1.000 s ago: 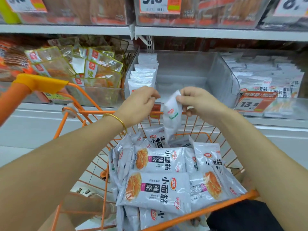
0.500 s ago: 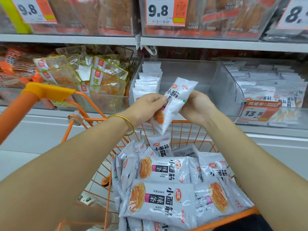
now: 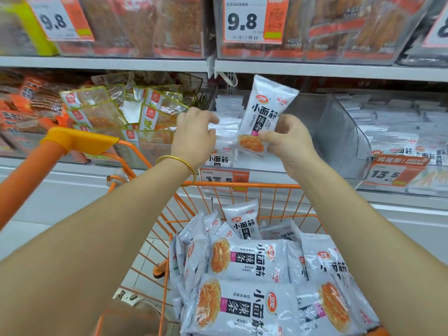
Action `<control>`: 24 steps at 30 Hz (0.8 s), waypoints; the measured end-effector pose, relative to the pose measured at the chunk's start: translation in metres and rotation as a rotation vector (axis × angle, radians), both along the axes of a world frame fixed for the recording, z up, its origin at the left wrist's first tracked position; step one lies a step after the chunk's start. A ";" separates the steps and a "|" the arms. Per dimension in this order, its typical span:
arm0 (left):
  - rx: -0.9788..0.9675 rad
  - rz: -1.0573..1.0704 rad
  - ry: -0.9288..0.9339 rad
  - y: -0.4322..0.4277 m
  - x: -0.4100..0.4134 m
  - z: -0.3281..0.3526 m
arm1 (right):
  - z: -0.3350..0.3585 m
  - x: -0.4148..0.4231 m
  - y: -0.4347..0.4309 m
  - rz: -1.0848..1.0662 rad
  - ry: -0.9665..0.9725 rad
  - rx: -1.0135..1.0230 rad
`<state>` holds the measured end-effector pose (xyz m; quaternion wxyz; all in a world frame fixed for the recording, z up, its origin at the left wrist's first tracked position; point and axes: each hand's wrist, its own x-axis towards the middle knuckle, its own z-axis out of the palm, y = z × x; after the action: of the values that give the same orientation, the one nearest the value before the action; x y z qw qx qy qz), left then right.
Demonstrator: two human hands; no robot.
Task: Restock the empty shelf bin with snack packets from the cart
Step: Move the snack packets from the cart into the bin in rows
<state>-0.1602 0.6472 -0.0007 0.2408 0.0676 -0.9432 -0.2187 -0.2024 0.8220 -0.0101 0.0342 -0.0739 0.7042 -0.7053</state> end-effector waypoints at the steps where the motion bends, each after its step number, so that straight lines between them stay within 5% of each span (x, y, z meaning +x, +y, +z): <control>1: -0.135 0.023 -0.026 -0.006 -0.001 -0.003 | -0.001 -0.003 -0.002 0.005 0.004 0.014; 6: -0.373 0.007 -0.089 -0.012 -0.004 -0.011 | -0.008 0.000 -0.017 0.110 0.036 0.089; 13: -0.297 0.068 -0.053 -0.014 -0.014 -0.009 | -0.022 0.007 -0.034 0.160 0.147 0.526; 17: -0.229 0.061 -0.086 -0.015 -0.017 -0.007 | -0.017 0.004 -0.034 0.124 0.180 0.542; 21: -0.181 0.031 -0.100 -0.019 -0.020 -0.010 | -0.021 0.001 -0.042 0.145 0.261 0.864; 24: -0.140 -0.007 -0.119 -0.021 -0.023 -0.011 | -0.023 0.000 -0.049 0.178 0.210 0.904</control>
<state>-0.1831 0.6260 -0.0114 0.1877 0.0603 -0.9690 -0.1486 -0.2026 0.7727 -0.0329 0.0518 -0.1824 0.9312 -0.3112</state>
